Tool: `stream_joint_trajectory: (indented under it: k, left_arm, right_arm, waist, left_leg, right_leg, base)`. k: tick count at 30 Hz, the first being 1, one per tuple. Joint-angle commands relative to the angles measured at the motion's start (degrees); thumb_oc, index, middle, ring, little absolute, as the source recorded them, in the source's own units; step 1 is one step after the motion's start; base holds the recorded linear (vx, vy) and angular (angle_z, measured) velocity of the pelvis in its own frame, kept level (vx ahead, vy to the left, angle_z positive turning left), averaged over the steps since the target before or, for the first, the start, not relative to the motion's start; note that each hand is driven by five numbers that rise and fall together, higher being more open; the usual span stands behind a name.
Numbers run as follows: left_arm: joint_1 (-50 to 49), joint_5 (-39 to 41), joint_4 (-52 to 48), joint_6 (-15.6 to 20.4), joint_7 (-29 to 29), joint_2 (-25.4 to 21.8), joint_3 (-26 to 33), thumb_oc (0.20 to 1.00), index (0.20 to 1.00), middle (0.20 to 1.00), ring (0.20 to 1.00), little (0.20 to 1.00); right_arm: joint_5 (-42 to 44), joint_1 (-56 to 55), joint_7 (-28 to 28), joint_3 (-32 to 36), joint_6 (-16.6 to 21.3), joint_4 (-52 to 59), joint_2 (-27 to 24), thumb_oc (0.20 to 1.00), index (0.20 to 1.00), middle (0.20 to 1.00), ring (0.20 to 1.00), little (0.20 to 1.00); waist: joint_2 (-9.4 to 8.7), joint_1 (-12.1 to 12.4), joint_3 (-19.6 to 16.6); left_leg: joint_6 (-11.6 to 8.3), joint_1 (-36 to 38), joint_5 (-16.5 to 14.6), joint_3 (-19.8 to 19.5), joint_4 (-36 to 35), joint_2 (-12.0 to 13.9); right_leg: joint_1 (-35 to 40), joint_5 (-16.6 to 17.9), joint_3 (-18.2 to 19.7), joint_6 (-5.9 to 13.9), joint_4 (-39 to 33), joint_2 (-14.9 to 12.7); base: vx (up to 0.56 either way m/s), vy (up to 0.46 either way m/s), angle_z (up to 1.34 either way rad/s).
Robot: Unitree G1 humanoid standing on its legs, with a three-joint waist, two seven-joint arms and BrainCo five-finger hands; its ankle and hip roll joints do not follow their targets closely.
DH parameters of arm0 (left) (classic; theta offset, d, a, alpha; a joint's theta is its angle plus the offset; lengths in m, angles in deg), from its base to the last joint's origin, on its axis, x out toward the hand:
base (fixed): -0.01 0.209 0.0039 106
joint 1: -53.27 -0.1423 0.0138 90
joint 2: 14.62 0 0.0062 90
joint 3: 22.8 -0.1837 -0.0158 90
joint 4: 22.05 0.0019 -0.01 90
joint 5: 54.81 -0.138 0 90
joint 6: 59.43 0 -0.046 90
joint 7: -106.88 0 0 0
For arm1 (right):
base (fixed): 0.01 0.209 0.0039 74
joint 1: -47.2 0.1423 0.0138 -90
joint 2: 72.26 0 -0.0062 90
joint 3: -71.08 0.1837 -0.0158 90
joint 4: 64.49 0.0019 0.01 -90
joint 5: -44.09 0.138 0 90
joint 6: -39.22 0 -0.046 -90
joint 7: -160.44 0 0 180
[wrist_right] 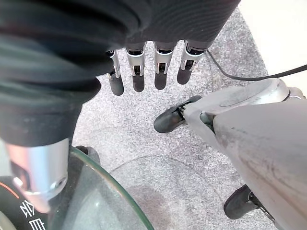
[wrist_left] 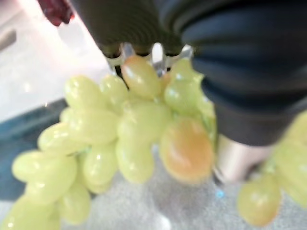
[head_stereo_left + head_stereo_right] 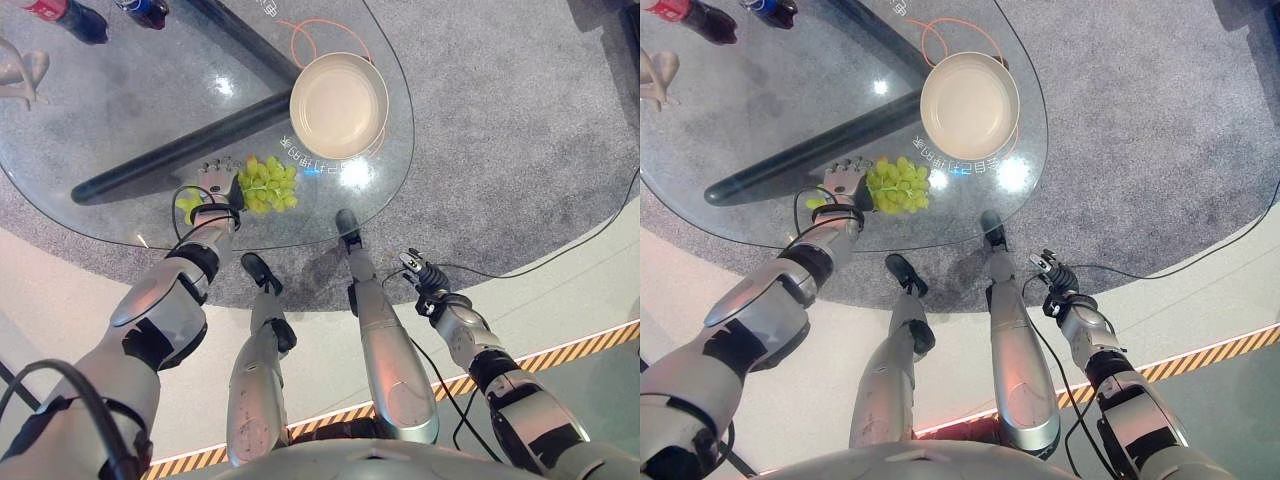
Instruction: Pick up fruits into the plate
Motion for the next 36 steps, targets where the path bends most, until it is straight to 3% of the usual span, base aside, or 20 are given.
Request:
stream_joint_trajectory:
  k: [1, 20, 27, 36]
  left_arm:
    - [1.0, -1.6, 4.5, -0.2, -2.6, -0.2, 1.1, 0.200, 0.200, 0.200, 0.200, 0.200]
    - [1.8, -0.5, 7.2, 1.1, -1.7, -0.2, 1.2, 0.200, 0.200, 0.200, 0.200, 0.200]
    - [1.3, 5.4, 6.2, 4.4, 0.6, -0.9, 2.8, 0.200, 0.200, 0.200, 0.200, 0.200]
    - [-1.7, 8.2, 2.2, 11.5, 3.0, -4.3, 7.4, 0.200, 0.200, 0.200, 0.200, 0.200]
  right_arm:
    - [2.0, 0.0, -0.1, -1.0, 1.2, 0.6, 1.1, 1.000, 1.000, 1.000, 1.000, 1.000]
    - [2.7, 1.1, -0.1, -1.6, 1.3, 0.4, 1.5, 1.000, 1.000, 1.000, 1.000, 1.000]
    - [2.6, 0.7, -0.5, -1.5, 1.1, 0.3, 1.4, 1.000, 1.000, 1.000, 1.000, 1.000]
    - [0.4, -0.2, -1.3, -0.1, 0.9, -1.2, 1.2, 1.000, 1.000, 1.000, 1.000, 1.000]
  waist:
    - [-2.58, -0.1, 0.3]
    - [-3.06, 0.0, 0.3]
    - [-2.94, 0.4, 0.3]
    - [-1.84, 2.3, 0.3]
  left_leg:
    - [-2.74, -4.9, -8.8, -6.1, 10.0, 0.6]
    - [-3.17, -4.4, -8.3, -5.5, 8.8, 1.0]
    - [-3.18, -2.0, -8.3, -5.7, 8.3, 1.2]
    - [-3.07, 5.8, -9.1, -7.0, 6.5, 1.1]
  right_leg:
    - [-2.2, -6.2, -4.6, -1.58, 5.5, 3.0]
    - [-1.7, -5.7, -4.8, -1.40, 4.2, 3.0]
    - [0.6, -6.1, -5.0, -1.43, 4.1, 2.9]
    - [8.8, -7.0, -6.6, -1.07, 2.2, 1.6]
  base:
    - [0.00, 0.000, 0.00]
    - [0.00, -0.002, 0.00]
    - [0.00, 0.003, 0.00]
    - [0.00, 0.029, 0.03]
